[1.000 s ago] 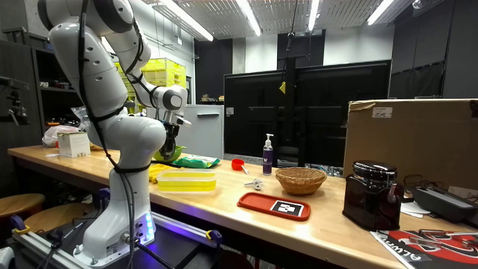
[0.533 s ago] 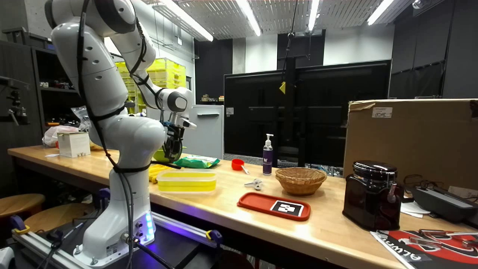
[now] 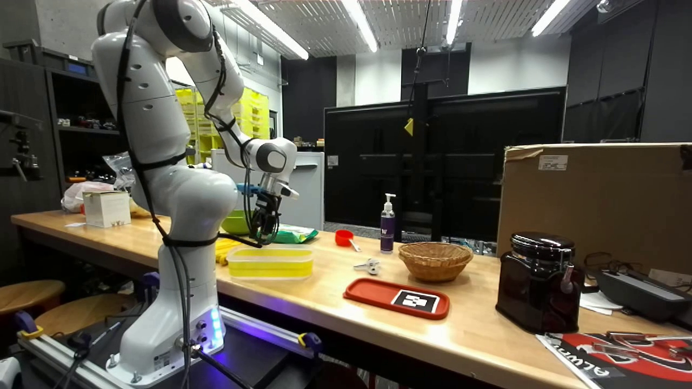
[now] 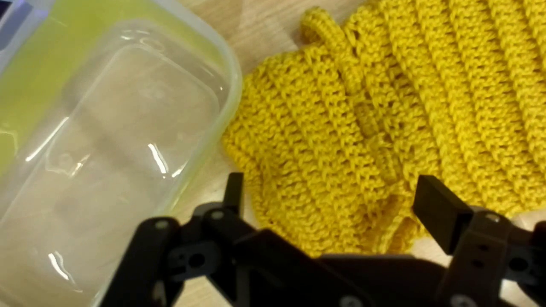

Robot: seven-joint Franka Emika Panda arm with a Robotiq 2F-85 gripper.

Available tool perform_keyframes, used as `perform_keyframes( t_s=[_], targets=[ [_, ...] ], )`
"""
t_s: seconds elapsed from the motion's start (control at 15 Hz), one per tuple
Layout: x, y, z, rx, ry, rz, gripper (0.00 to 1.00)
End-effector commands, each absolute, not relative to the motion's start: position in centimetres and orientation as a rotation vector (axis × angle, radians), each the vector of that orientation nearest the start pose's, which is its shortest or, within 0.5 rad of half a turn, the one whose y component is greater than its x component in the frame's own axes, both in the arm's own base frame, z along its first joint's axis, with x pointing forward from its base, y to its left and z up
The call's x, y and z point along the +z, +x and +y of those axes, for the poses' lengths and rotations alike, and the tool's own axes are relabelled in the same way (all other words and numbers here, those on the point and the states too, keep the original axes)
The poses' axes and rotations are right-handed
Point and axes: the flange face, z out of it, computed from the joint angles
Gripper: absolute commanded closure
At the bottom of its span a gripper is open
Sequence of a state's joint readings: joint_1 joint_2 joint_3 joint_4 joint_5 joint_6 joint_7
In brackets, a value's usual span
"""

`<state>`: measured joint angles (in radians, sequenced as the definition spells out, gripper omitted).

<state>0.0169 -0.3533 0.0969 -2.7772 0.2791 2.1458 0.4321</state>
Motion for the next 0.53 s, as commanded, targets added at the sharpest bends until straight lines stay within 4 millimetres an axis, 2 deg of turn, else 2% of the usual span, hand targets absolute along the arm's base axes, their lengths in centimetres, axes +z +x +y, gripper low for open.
perform_keyframes(
  t_s=[0.0, 0.4, 0.47],
  targets=[
    [27.3, 34.0, 2.3, 0.506, -2.9, 0.723, 0.0],
    [24.1, 34.3, 0.1, 0.527, -2.868, 0.676, 0.0],
    [23.8, 34.3, -0.1, 0.528, -2.866, 0.672, 0.22]
  ],
)
